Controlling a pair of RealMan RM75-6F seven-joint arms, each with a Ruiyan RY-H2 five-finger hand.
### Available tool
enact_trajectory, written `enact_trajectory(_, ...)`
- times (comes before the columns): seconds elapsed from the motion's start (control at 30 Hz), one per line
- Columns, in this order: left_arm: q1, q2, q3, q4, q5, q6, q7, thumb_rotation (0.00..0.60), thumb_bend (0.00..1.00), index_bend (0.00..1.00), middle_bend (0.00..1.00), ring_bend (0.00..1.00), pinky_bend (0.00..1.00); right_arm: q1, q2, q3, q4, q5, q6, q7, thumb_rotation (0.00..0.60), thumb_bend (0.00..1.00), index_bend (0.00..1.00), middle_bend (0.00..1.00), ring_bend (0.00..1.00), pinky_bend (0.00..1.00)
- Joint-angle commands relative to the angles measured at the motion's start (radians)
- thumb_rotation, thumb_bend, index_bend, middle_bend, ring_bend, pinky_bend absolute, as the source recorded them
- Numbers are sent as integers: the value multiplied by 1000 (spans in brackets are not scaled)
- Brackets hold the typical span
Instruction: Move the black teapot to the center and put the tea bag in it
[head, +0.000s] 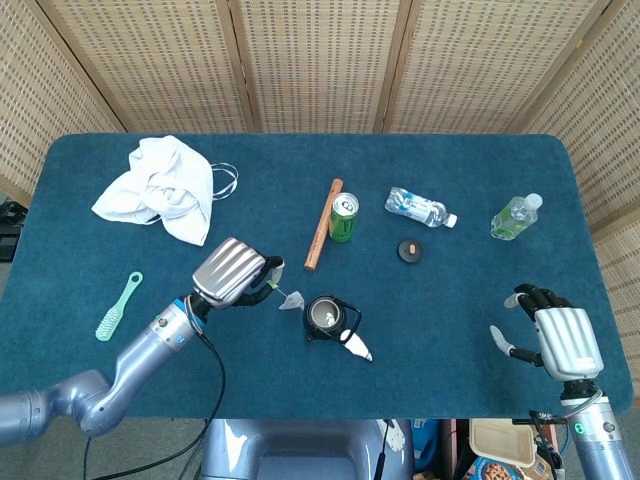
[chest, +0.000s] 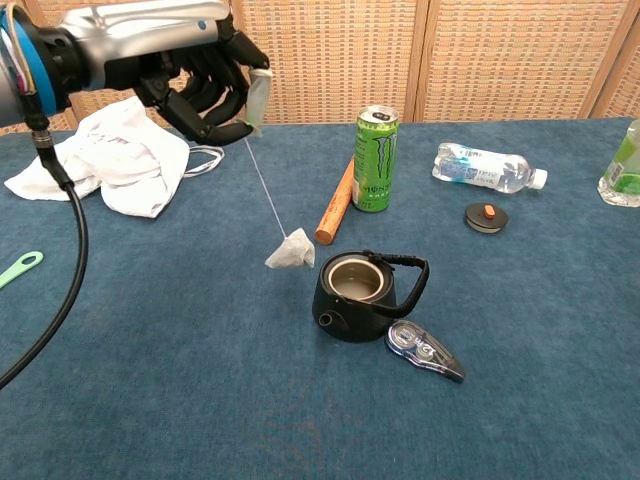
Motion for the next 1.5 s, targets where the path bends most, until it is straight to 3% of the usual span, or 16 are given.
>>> enact_trajectory(0.03,-21,-15,-17,-3,-29,-5,14,600,508,650,762,753,741,0,1,1,1,2,-2,4,228,499,430,366,347,507)
enact_trajectory(0.37,-93,-44,-61,-11,-120,-16,69,600,509,650,762,753,741,-4,1,-1,9,0,-2,12,242,499,430,366,347,507)
enact_trajectory(0.7,-149,-61,-70,-23,-185,-32,102,600,509,650,762,753,741,-7,3,0,20,3,-3,26,247,498,430,366,347,507)
enact_trajectory(1.13,-188,-98,-33,3,-249,-33,130,600,509,650,762,753,741,-10,5,0,37,10,-12,49,246,498,430,367,347,507)
enact_trajectory(1.5,-209,-121,-7,-1,-238,-51,118,600,509,650,762,753,741,-6,2,3,45,20,-24,57,248,498,430,366,347,507)
